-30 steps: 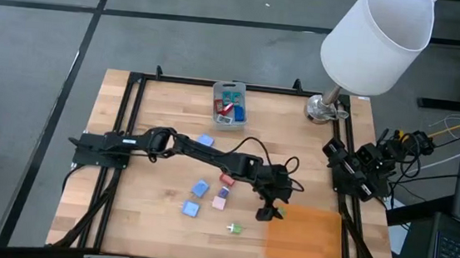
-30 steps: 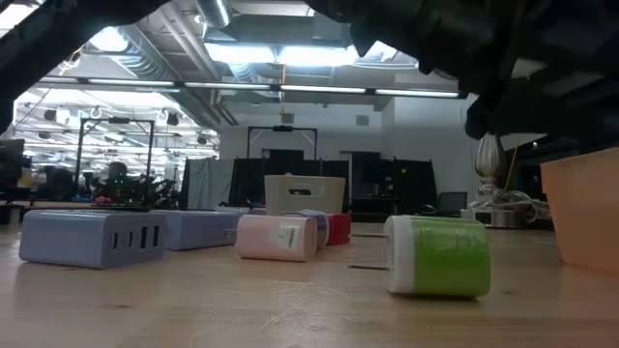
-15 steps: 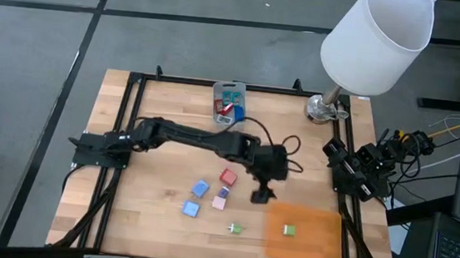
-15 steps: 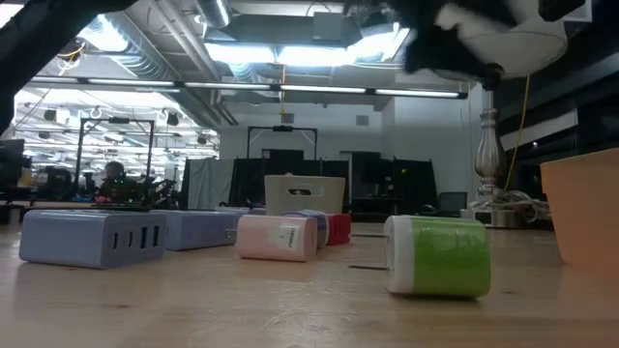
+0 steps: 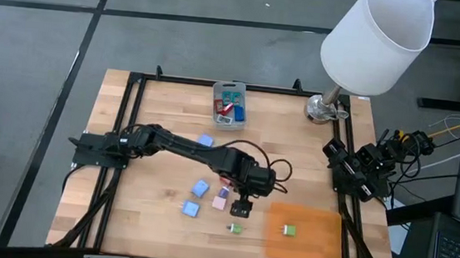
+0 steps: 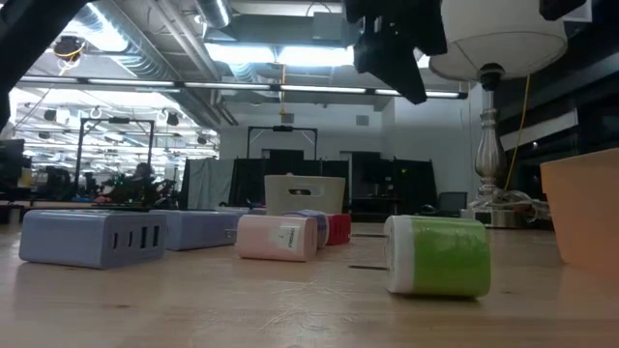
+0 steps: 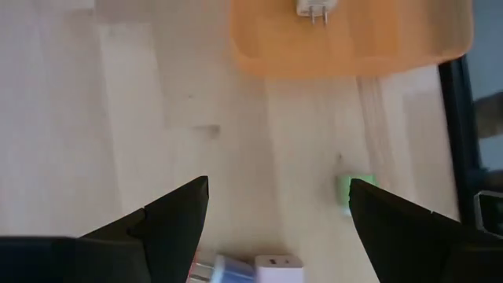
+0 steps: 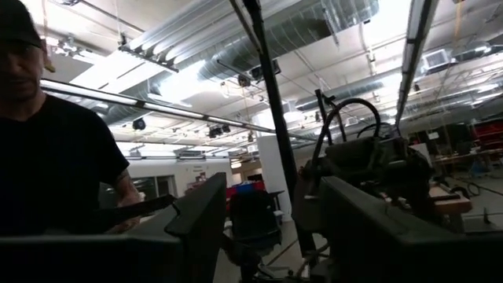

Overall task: Pick & Place Office items
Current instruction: Put the green charger adapter into the orange bin

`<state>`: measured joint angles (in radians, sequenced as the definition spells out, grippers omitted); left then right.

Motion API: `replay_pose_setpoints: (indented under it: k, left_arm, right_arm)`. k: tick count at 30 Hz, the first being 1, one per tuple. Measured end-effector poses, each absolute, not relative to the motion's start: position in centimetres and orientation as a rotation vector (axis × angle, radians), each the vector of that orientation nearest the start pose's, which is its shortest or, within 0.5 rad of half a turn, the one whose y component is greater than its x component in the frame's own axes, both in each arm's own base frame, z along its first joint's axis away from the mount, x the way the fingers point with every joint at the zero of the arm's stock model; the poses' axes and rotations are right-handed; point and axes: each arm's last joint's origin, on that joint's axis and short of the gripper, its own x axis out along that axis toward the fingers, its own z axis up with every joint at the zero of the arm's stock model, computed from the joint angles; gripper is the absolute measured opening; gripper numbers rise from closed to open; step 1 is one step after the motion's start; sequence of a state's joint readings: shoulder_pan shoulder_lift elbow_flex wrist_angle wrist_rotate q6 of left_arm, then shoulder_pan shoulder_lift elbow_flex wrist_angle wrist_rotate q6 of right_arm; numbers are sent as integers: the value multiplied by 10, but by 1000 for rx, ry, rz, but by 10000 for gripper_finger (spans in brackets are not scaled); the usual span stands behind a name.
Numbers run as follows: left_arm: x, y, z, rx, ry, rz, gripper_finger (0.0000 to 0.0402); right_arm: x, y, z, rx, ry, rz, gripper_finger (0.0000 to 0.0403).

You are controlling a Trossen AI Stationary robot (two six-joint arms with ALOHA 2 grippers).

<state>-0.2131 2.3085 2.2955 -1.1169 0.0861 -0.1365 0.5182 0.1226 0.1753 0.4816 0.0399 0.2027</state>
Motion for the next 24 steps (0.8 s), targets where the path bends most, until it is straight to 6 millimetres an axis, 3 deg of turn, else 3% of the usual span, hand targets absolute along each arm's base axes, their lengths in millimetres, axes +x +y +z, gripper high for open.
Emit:
replay_pose_setpoints:
  k: [5,15,24]
  left_arm:
    - [474,-128,264,-141,1129,-140,301]
    - [474,-188,213,-185,1195,-66,301]
    - [461,-210,206,-116,1190,74,301]
  right_arm:
    - [72,41,257,378,-450,560,201]
    - [72,42,256,420,-422,598,201]
    - [72,43,256,458,-405,649,200]
